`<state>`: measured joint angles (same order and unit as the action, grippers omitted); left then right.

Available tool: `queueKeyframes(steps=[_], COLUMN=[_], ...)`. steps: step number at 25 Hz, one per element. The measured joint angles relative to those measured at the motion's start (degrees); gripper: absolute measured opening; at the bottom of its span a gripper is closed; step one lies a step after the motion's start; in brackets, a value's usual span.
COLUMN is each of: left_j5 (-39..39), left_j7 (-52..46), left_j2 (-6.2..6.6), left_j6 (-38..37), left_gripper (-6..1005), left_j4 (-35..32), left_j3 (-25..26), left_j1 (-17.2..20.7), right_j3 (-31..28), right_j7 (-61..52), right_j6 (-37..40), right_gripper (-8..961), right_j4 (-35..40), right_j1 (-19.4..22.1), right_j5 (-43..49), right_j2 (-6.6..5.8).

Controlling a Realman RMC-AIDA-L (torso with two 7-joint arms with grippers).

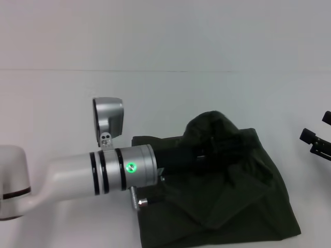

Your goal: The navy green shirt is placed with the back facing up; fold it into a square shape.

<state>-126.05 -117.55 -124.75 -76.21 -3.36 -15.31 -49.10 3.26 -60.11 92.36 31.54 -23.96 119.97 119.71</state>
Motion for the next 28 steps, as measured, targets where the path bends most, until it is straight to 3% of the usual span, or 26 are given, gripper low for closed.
queueKeyframes(steps=[11, 15, 20, 28], left_j5=[1.3, 0.6, 0.5, 0.3], left_j7=[2.0, 1.5, -1.9, -1.6], left_j2=[0.2, 0.51, 0.43, 0.12], left_j6=[-2.2, -7.8, -6.2, -5.1], left_gripper=[969, 966, 963, 962], left_j4=[2.0, -3.0, -4.6, -0.9], left_j3=[0.3, -0.3, -1.3, -2.2], left_j1=[-1.6, 0.6, 2.1, -2.0], right_j3=[-4.5, -4.2, -3.9, -3.0], right_j7=[0.0, -1.8, -3.2, -3.3], right_j6=[-0.4, -0.1, 0.0, 0.4], right_gripper=[919, 919, 918, 918], right_j4=[-1.4, -1.4, -1.1, -1.2], right_j1=[0.2, 0.2, -0.3, -0.8], right_j5=[0.0, 0.0, 0.1, 0.1], right_j2=[0.04, -0.05, -0.09, -0.1])
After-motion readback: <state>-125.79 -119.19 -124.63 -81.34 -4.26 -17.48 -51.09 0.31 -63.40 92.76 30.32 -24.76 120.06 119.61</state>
